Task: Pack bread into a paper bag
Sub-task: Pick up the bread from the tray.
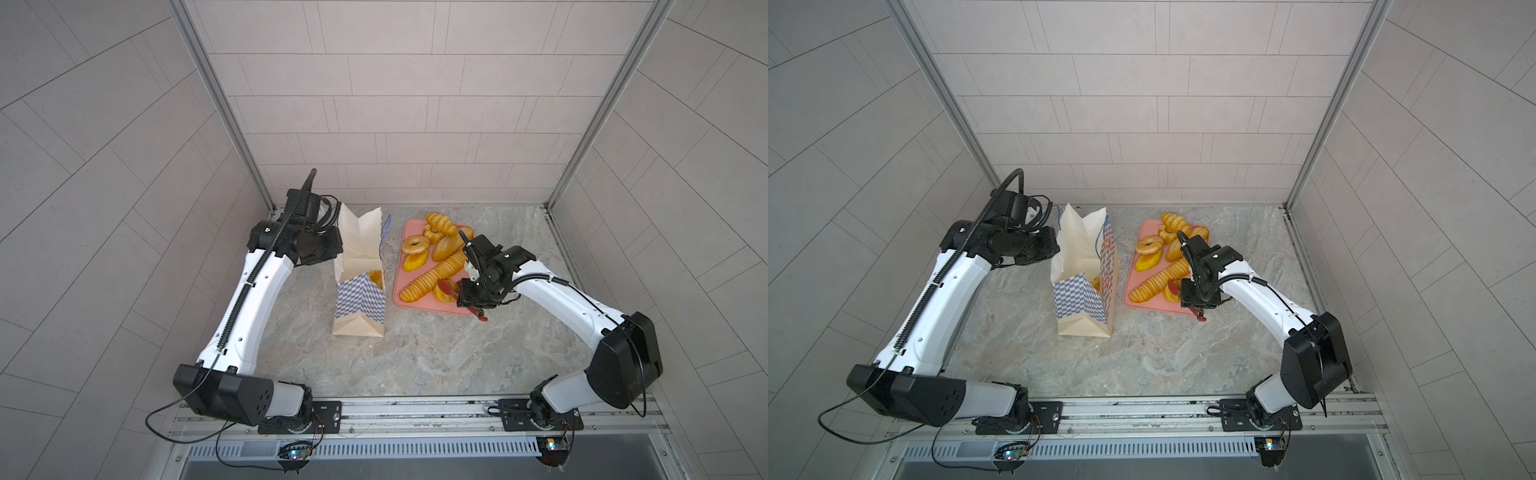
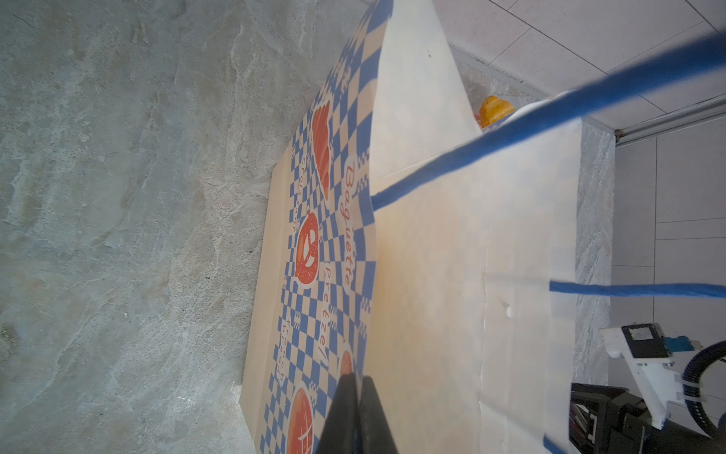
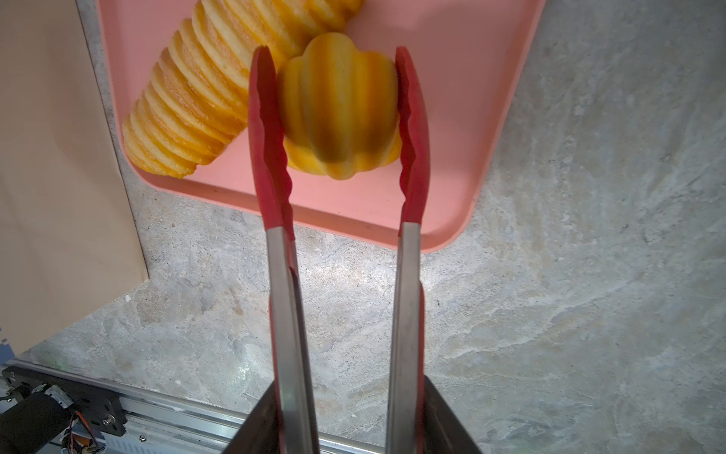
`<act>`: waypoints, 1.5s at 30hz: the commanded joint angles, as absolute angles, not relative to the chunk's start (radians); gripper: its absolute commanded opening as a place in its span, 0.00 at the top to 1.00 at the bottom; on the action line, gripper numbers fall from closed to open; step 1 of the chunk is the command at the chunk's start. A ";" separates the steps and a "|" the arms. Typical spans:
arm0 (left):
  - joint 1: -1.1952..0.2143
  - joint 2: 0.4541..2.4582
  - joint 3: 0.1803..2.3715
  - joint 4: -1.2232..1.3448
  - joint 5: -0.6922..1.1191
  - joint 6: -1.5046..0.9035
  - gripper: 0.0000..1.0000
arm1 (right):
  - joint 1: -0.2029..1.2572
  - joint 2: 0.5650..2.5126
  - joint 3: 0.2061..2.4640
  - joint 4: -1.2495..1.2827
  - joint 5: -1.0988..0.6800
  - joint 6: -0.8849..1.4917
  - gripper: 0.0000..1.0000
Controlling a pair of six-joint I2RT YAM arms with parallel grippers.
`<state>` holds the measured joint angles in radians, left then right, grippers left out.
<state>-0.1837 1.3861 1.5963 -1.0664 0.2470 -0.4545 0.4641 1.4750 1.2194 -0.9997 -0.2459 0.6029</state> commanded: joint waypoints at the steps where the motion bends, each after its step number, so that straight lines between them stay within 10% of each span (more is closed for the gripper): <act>1: -0.185 1.394 1.592 -1.054 0.256 -0.451 1.00 | 0.457 1.437 1.244 -1.021 -0.219 0.616 0.52; 45: -0.185 1.396 1.596 -1.047 0.275 -0.460 1.00 | 0.370 1.284 1.468 -1.034 -0.278 0.662 0.54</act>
